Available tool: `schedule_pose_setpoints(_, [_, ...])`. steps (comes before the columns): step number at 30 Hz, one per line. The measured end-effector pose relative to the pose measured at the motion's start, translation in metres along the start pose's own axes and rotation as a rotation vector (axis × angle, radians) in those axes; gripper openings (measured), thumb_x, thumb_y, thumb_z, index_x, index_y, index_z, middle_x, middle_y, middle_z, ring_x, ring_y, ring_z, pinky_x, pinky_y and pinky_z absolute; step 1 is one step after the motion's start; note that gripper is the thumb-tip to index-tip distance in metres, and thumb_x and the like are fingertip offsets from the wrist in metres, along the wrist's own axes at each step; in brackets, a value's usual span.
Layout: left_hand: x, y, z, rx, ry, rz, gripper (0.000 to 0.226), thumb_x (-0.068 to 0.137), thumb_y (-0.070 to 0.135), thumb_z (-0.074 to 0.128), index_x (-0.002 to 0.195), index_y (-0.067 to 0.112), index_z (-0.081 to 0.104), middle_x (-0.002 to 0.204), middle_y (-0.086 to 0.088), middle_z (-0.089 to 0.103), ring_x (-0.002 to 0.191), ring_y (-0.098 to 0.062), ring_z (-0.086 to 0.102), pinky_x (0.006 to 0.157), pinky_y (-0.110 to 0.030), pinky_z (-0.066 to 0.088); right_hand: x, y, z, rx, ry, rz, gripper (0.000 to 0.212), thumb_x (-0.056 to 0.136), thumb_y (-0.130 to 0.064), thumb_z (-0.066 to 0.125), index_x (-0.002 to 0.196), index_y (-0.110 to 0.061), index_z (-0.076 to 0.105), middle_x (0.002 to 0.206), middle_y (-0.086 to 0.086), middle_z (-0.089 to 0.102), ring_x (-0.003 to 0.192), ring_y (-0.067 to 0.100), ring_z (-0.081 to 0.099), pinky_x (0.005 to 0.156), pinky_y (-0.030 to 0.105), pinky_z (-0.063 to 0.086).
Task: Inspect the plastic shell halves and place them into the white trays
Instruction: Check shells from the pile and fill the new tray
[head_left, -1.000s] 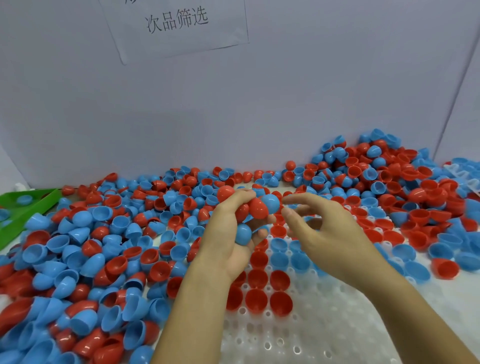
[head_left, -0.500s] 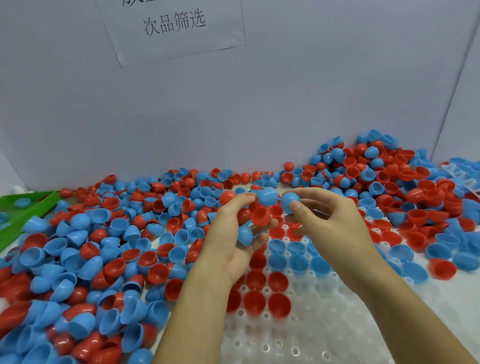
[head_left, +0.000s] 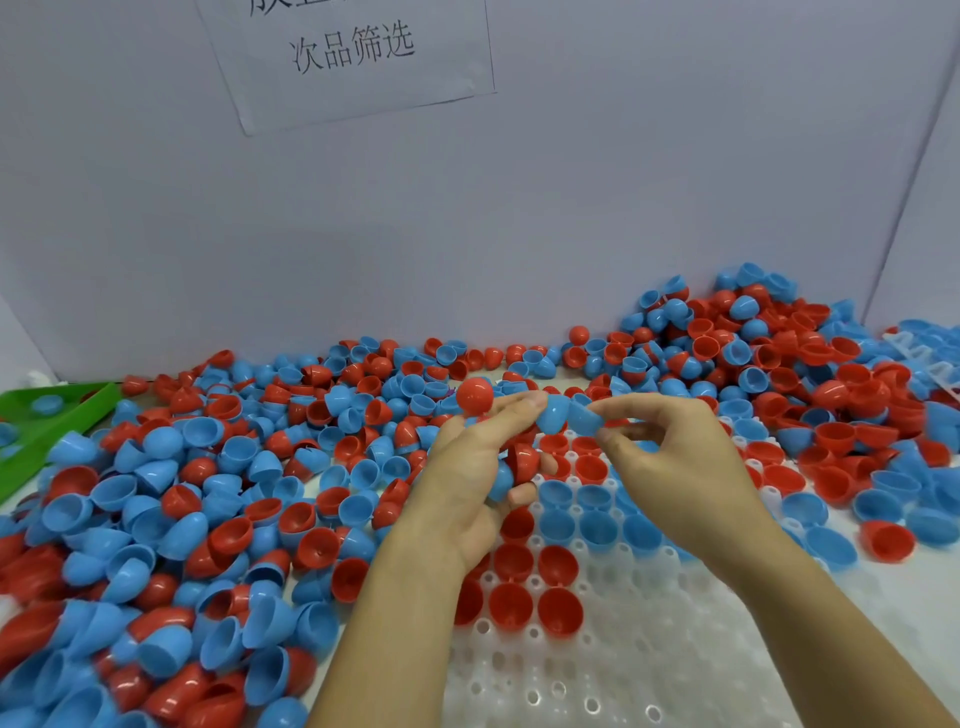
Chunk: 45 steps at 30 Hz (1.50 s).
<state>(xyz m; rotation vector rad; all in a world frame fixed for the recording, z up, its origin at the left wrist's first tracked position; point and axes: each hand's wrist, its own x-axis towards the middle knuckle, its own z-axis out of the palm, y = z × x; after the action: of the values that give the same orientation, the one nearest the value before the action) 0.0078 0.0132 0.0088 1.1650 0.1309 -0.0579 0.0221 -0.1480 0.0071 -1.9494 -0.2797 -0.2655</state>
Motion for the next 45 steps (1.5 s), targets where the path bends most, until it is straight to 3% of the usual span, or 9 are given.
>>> schedule_pose_setpoints(4, [0.000,-0.002,-0.001,0.132,-0.041,0.081,0.034,0.067,0.028,0.081,0.100,0.018,0.078,0.077,0.004,0.070,0.056,-0.015,0.061,0.037,-0.019,0.034,0.000,-0.001,-0.003,0.022,-0.028,0.064,0.026,0.097,-0.023,0.057,0.078,-0.027,0.074,0.047,-0.006,0.054,0.037,0.011,0.043,0.039,0.010,0.032])
schedule_pose_setpoints(10, [-0.003,-0.004,-0.001,0.469,-0.097,0.226,0.024,0.082,0.016,0.082,0.099,0.031,0.078,0.070,0.009,0.066,0.058,-0.011,0.061,0.046,-0.019,0.040,0.001,-0.004,-0.012,-0.021,-0.091,0.135,0.023,0.087,-0.052,0.064,0.071,-0.037,0.073,0.067,-0.037,0.065,0.076,-0.025,0.056,0.067,0.013,0.038])
schedule_pose_setpoints(14, [-0.003,-0.005,-0.002,0.581,-0.136,0.254,0.026,0.080,0.019,0.085,0.102,0.032,0.077,0.084,0.009,0.074,0.062,-0.009,0.065,0.055,-0.015,0.048,0.001,-0.001,-0.017,-0.049,-0.161,0.176,0.012,0.084,-0.041,0.074,0.075,-0.032,0.076,0.073,-0.023,0.072,0.077,-0.009,0.065,0.066,0.013,0.042])
schedule_pose_setpoints(19, [-0.001,-0.006,0.001,0.411,-0.099,0.207,0.013,0.087,0.023,0.079,0.099,0.029,0.077,0.086,-0.001,0.074,0.062,-0.014,0.063,0.043,-0.019,0.039,0.000,-0.002,-0.019,-0.059,-0.090,0.157,0.011,0.085,-0.027,0.076,0.074,-0.025,0.077,0.073,-0.015,0.073,0.070,-0.002,0.065,0.065,0.019,0.045])
schedule_pose_setpoints(24, [0.003,-0.003,-0.004,0.184,0.173,0.134,0.006,0.089,0.019,0.075,0.095,0.019,0.076,0.096,-0.007,0.076,0.060,-0.015,0.062,0.039,-0.018,0.037,-0.001,-0.005,-0.022,-0.176,-0.105,0.054,0.008,0.082,-0.027,0.079,0.080,-0.028,0.072,0.060,-0.009,0.066,0.054,0.005,0.058,0.048,0.012,0.041])
schedule_pose_setpoints(28, [0.003,0.001,-0.007,0.100,0.262,0.121,0.005,0.091,0.015,0.072,0.095,0.015,0.074,0.095,-0.008,0.076,0.058,-0.015,0.062,0.037,-0.019,0.038,-0.004,-0.011,-0.022,-0.399,-0.259,-0.051,0.019,0.081,-0.034,0.079,0.076,-0.042,0.062,0.088,-0.010,0.063,0.079,0.007,0.060,0.068,0.017,0.048])
schedule_pose_setpoints(35, [0.001,0.002,-0.006,0.036,0.238,0.080,0.005,0.092,0.012,0.070,0.097,0.012,0.072,0.092,-0.009,0.073,0.054,-0.015,0.061,0.037,-0.019,0.035,-0.018,-0.023,-0.024,-0.694,-0.696,0.059,0.017,0.080,-0.035,0.079,0.072,-0.037,0.065,0.062,-0.026,0.061,0.059,-0.006,0.059,0.047,0.011,0.042])
schedule_pose_setpoints(40, [0.002,0.005,-0.002,-0.010,0.193,0.031,0.013,0.091,0.021,0.070,0.099,0.010,0.072,0.086,-0.008,0.074,0.052,-0.014,0.061,0.035,-0.020,0.033,-0.025,-0.023,-0.008,-0.889,-0.688,0.118,0.016,0.078,-0.023,0.077,0.092,-0.017,0.073,0.085,-0.004,0.071,0.070,0.014,0.067,0.067,0.032,0.061])
schedule_pose_setpoints(45, [-0.001,0.006,-0.001,-0.094,0.051,-0.023,0.034,0.093,0.038,0.057,0.097,0.006,0.069,0.084,-0.012,0.072,0.052,-0.019,0.058,0.034,-0.019,0.032,-0.024,-0.021,-0.002,-0.900,-0.673,0.127,0.019,0.079,-0.025,0.079,0.094,-0.021,0.070,0.088,-0.007,0.068,0.074,0.015,0.067,0.073,0.035,0.062])
